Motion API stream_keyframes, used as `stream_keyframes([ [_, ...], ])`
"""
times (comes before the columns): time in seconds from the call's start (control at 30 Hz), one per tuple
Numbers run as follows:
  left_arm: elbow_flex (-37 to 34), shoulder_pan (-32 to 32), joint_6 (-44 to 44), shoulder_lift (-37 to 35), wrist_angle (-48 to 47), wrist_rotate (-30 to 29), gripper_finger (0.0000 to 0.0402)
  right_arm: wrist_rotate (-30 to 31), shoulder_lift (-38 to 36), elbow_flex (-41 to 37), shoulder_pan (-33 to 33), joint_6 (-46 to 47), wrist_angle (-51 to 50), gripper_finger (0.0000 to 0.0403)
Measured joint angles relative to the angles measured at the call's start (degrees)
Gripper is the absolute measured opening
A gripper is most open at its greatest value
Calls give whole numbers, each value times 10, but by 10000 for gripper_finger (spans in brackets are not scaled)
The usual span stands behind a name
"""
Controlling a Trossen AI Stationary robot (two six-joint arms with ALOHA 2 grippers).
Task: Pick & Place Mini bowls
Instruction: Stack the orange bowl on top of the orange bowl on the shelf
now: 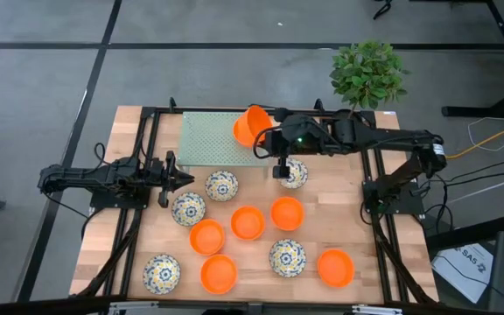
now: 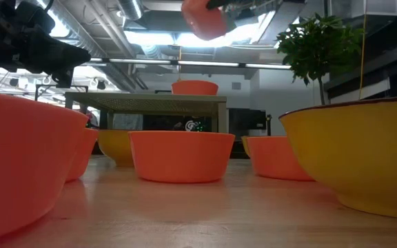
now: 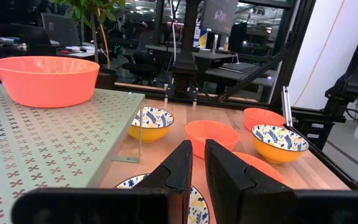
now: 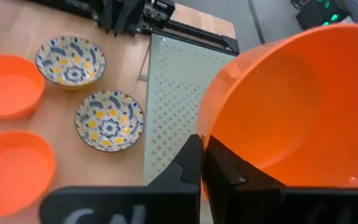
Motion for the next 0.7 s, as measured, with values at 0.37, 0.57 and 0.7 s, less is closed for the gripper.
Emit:
stream_keyframes([
  [0.37,0,0,0,0,0,0,38,0,59,0,-23,-109,-11,7],
  [0.57,0,0,0,0,0,0,38,-9,87,0,-40,-142,-12,7],
  [0.7,0,0,0,0,0,0,38,-9,97,0,-51,-171,-11,7],
])
